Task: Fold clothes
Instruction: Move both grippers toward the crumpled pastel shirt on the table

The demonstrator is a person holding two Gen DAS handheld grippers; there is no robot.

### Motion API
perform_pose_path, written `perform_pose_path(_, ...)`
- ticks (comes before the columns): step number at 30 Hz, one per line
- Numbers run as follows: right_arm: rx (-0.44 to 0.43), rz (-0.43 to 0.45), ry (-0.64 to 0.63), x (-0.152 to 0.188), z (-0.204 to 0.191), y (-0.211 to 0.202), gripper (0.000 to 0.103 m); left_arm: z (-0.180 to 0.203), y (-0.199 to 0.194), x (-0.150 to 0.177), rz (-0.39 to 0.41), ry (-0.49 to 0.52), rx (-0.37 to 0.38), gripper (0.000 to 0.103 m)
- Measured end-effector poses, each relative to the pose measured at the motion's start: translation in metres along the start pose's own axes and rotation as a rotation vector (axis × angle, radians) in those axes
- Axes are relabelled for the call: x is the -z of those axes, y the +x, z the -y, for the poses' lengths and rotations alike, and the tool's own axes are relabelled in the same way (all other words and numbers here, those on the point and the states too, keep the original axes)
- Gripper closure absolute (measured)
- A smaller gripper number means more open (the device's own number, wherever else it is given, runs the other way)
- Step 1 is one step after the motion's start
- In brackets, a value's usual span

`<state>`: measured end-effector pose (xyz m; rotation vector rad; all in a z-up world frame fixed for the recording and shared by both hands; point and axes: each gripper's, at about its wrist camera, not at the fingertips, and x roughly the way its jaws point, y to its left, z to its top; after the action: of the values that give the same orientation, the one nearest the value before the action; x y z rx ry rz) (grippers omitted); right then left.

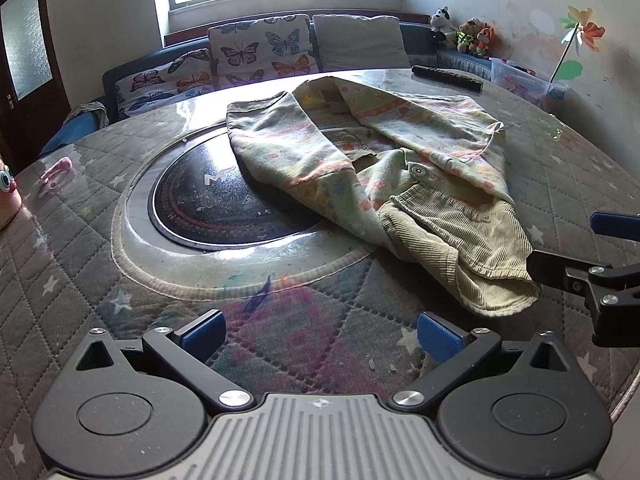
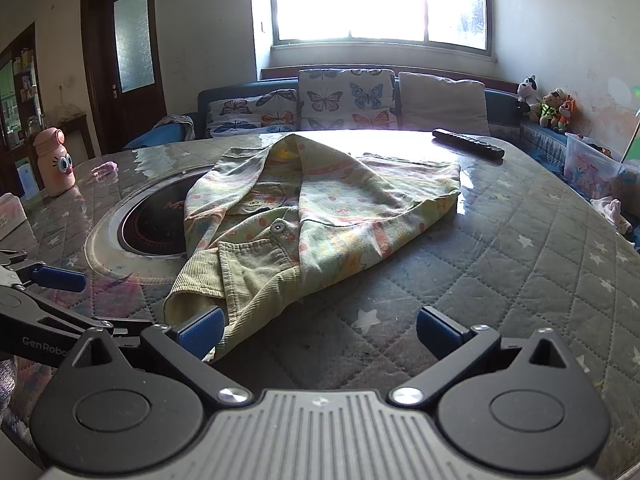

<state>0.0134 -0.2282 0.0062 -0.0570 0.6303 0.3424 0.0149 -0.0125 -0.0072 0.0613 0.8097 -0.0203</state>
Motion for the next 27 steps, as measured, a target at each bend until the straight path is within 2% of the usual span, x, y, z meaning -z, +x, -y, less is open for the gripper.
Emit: perform_pose_path(27,-0.024,-0.016,-0.030,-0.018,-0.004,0.017,0.000,-0.004,0.011,-0.020,0.001,0.015,-0.004,0.000)
